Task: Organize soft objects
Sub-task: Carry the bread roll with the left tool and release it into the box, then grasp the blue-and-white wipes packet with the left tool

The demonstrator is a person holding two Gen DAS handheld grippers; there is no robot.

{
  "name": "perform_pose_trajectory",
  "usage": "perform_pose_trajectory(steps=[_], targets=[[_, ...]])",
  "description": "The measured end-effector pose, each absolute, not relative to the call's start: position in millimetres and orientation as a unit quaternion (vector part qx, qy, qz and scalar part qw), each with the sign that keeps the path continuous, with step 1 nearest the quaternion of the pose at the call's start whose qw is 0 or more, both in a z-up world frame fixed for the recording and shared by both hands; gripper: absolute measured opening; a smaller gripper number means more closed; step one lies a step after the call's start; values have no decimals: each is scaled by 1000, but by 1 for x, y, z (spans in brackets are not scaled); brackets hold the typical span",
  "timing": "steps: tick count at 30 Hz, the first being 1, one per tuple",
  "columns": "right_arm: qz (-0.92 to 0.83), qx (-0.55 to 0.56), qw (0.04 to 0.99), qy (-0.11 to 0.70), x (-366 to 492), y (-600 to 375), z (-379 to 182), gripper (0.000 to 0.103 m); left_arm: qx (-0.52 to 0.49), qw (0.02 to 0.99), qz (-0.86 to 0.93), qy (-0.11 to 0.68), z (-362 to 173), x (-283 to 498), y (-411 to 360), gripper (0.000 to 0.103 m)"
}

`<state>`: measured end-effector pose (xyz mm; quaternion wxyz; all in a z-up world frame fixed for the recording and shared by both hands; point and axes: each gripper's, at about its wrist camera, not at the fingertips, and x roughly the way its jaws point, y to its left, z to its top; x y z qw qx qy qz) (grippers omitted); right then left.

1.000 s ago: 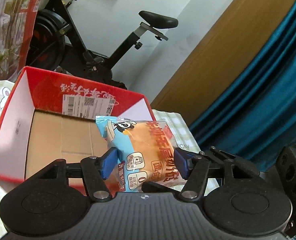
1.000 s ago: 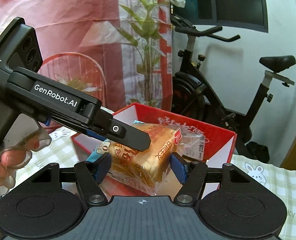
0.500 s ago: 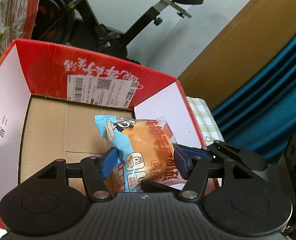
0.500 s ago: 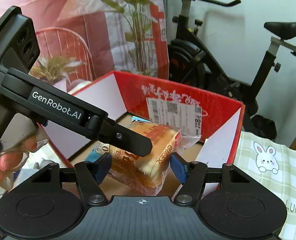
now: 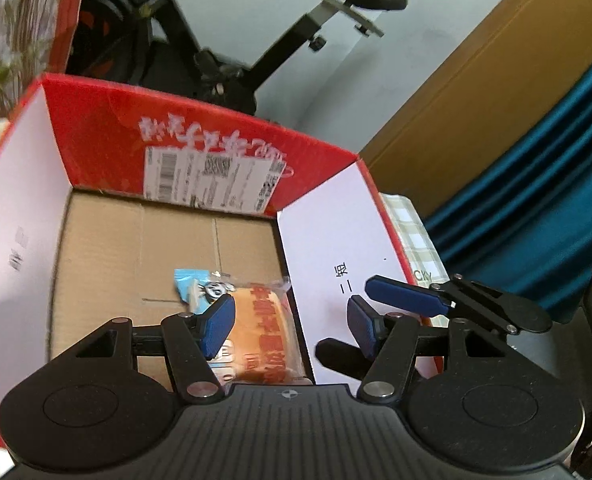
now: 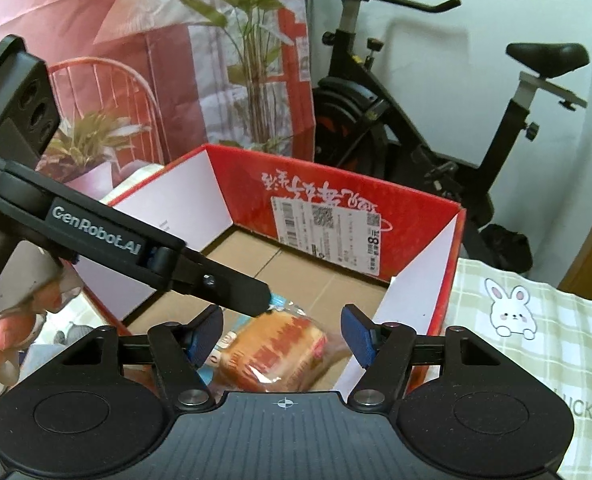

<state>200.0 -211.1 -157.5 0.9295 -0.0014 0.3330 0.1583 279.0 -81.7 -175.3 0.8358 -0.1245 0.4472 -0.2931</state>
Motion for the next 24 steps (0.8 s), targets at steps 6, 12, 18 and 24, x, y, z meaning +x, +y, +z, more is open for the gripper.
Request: perform_pose_trajectory(steps=[6, 12, 18, 24], targets=[[142, 20, 943, 301, 168, -201, -139, 62, -81, 870, -286, 393, -146, 244, -55, 64], [144, 25, 950, 277, 134, -177, -129, 62, -49, 902, -245, 352, -130, 201, -8, 64], [160, 25, 950, 268, 101, -143, -133, 61, -35, 921, -194, 335, -140, 160, 36, 64], [174, 36, 941, 287, 78, -109, -155, 60, -48, 925, -148, 347, -166, 120, 76, 64]])
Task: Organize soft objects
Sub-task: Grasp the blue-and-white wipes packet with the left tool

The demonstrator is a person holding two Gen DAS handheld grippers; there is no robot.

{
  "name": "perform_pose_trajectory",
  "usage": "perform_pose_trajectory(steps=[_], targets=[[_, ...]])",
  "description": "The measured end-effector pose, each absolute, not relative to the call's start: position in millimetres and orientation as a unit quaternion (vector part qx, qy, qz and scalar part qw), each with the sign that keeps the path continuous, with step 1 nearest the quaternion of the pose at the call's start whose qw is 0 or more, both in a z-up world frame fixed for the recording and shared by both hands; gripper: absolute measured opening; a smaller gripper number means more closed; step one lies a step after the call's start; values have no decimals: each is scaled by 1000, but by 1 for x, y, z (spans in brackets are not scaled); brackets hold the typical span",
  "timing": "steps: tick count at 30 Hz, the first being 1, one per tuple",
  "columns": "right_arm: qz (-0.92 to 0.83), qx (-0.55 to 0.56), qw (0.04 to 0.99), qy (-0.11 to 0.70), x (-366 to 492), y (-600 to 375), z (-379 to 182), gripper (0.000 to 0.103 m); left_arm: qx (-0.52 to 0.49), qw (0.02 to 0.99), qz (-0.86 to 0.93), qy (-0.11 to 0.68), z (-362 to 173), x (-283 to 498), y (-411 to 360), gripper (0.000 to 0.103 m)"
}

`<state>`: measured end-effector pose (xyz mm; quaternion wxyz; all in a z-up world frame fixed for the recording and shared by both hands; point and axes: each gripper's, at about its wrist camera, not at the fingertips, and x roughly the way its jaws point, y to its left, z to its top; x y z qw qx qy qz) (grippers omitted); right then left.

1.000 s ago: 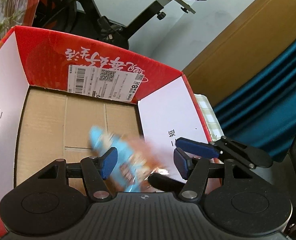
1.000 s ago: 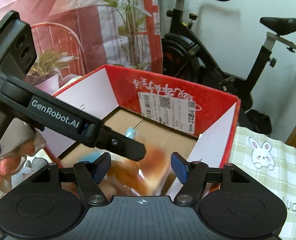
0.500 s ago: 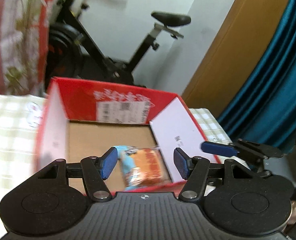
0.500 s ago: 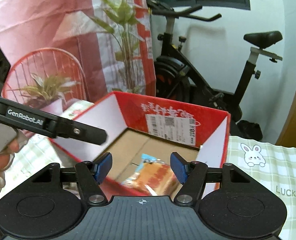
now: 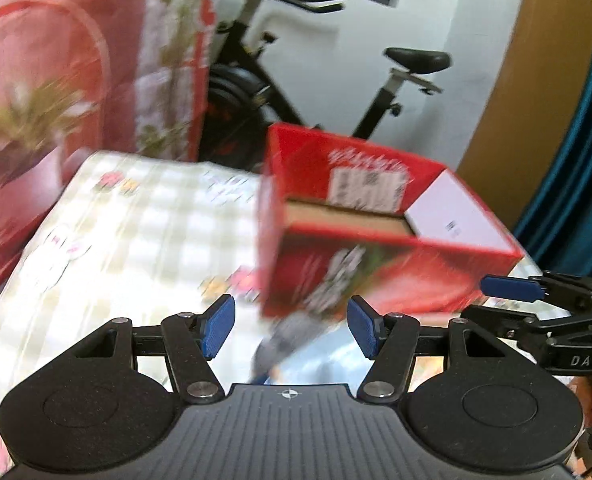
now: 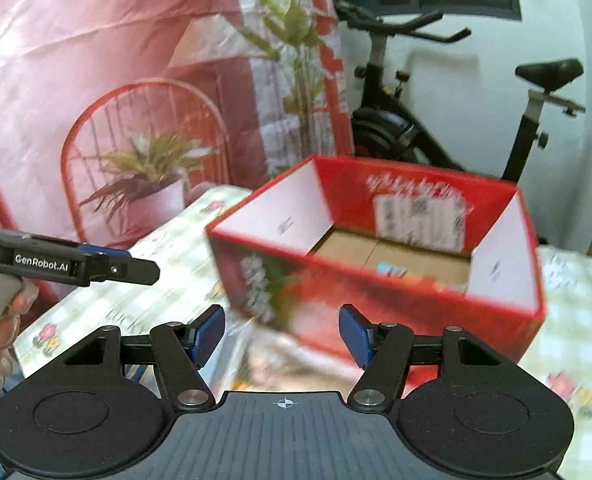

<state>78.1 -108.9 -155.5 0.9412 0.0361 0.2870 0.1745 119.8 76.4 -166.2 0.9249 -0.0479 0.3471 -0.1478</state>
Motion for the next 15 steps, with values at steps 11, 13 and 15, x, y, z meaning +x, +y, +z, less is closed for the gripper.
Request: perform_pose_trajectory(steps=[11, 13, 15], targets=[[188, 32, 919, 346, 56, -67, -199, 55, -130, 905, -108, 391, -222, 83, 106, 64], [192, 27, 915, 353, 54, -62, -204, 48, -132, 904, -105, 392, -225, 82, 108, 64], [193, 20, 913, 358, 54, -59, -208, 39, -137, 904, -103, 391, -229, 80, 109, 65]])
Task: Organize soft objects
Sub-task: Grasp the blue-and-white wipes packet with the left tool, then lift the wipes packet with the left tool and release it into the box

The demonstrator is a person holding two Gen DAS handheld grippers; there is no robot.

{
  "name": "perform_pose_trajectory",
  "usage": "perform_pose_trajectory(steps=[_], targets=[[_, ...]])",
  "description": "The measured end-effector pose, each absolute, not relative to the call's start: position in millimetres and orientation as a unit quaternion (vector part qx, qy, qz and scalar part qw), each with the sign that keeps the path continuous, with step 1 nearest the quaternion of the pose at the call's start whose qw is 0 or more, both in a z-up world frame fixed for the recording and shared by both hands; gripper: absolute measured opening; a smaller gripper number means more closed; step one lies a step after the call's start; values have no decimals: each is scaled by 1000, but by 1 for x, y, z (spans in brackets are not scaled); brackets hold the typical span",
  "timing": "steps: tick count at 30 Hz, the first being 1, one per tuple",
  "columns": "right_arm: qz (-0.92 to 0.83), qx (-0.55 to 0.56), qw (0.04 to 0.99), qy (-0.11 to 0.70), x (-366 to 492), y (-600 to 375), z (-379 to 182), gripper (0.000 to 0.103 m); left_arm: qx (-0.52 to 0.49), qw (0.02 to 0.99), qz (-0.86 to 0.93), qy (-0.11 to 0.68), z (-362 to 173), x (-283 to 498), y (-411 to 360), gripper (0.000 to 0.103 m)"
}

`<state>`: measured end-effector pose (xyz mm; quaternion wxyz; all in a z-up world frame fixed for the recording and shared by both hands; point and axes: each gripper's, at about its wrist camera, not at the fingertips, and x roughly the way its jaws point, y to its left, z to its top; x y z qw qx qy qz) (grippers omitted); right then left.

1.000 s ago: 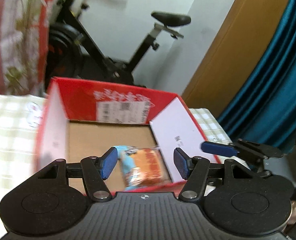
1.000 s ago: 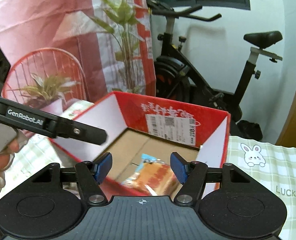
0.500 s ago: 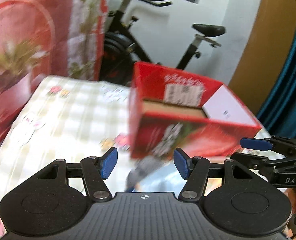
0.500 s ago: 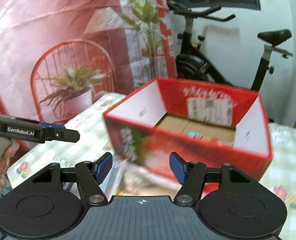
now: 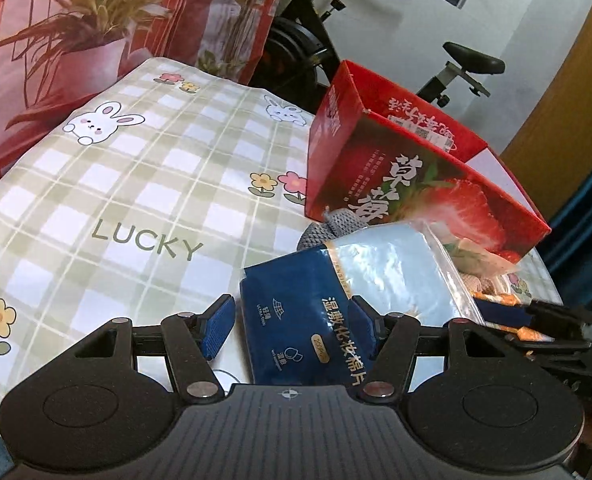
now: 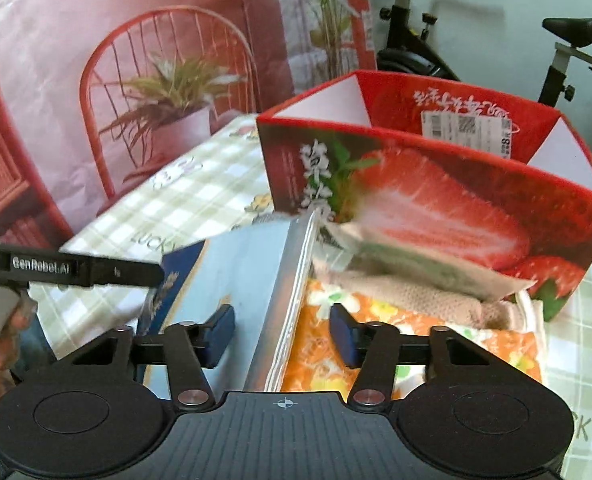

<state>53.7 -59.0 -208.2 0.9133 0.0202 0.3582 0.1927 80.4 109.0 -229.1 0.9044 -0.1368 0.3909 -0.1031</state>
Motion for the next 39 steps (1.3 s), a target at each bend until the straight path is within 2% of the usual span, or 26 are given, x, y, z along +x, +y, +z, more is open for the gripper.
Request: perform_pose_trajectory(steps=[5, 7, 16, 28, 35, 37, 39], targets=[[197, 7, 914, 355, 51, -55, -213, 21, -140, 905, -100, 389, -234, 77, 111, 67], [200, -3, 916, 347, 48, -53, -211, 7, -145, 901, -92, 398, -239, 75, 113, 69], [164, 29, 935, 312, 40, -77, -205, 2, -210, 887, -101, 399, -244, 73, 122, 71], [158, 39, 932, 324, 40, -77, -221, 2, -252, 848, -127, 448, -266, 79, 109, 73], [162, 44, 930, 327, 41, -79, -224, 3, -255, 843, -143, 451, -270, 87, 95, 72], [162, 44, 930, 327, 41, -78, -225, 3, -246, 847, -146, 448, -267, 88, 92, 70], [165, 46, 930, 326, 41, -78, -224, 3, -243, 850, -142, 445, -266, 87, 93, 59]])
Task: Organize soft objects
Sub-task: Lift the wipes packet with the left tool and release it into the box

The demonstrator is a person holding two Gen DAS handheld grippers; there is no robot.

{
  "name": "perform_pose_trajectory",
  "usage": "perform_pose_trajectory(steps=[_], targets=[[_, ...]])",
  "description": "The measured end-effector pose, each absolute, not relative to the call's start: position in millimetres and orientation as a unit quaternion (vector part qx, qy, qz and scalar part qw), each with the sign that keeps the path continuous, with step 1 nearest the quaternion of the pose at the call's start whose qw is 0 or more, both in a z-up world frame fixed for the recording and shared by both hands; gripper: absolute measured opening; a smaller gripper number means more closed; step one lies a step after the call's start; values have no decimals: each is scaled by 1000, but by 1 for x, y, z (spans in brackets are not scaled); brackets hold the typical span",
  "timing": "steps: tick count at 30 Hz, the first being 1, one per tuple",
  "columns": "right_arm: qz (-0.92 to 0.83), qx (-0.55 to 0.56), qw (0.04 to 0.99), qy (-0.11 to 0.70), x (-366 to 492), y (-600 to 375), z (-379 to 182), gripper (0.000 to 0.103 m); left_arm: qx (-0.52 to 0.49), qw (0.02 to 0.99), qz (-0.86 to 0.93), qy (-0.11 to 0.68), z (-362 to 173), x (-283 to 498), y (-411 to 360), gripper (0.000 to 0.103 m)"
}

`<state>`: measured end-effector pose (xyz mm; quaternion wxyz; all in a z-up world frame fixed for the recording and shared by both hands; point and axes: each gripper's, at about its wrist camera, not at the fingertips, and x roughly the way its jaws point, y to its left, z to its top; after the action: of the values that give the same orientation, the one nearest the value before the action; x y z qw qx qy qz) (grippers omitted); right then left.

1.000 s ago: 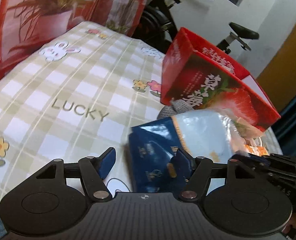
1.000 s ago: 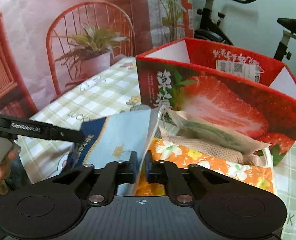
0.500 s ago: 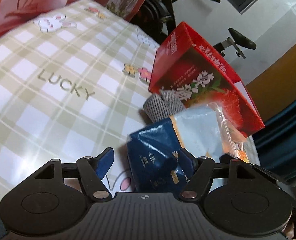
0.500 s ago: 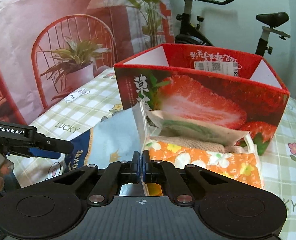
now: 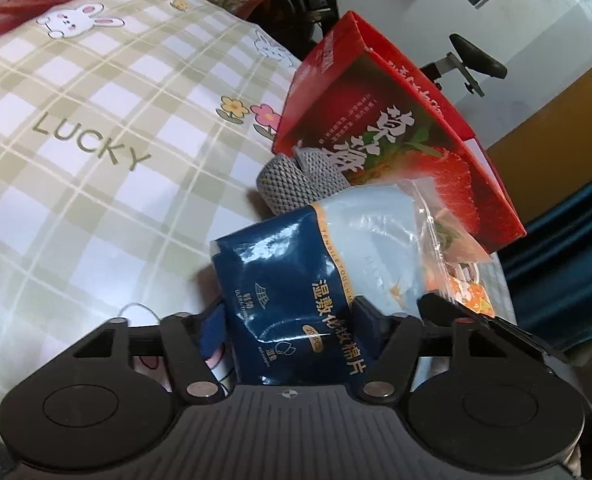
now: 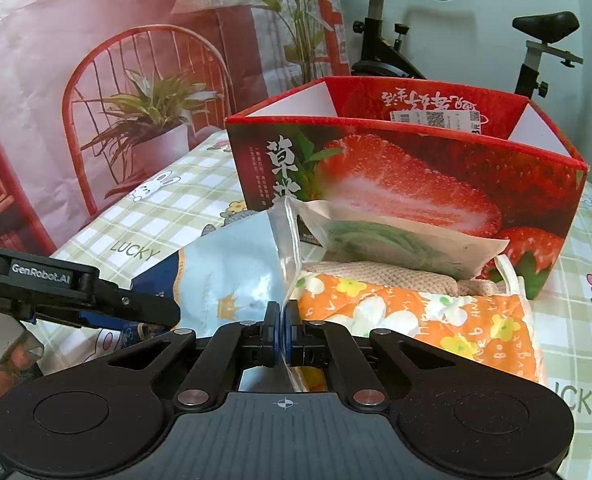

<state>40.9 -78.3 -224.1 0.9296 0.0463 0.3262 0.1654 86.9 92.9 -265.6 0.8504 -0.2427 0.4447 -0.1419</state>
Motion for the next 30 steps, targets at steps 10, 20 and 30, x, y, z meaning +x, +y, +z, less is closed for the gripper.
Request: perform_pose_trajectory(steps=[10, 20, 30], targets=[[184, 42, 933, 308, 39, -75, -209, 2, -241, 874, -130, 402, -243, 82, 106, 31], [205, 22, 947, 244, 45, -79, -161, 2, -204, 910, -153, 326, -182, 84, 104, 28], [201, 22, 962, 184, 84, -94, -118, 2, -142, 936, -179, 268, -118, 141, 72, 28]])
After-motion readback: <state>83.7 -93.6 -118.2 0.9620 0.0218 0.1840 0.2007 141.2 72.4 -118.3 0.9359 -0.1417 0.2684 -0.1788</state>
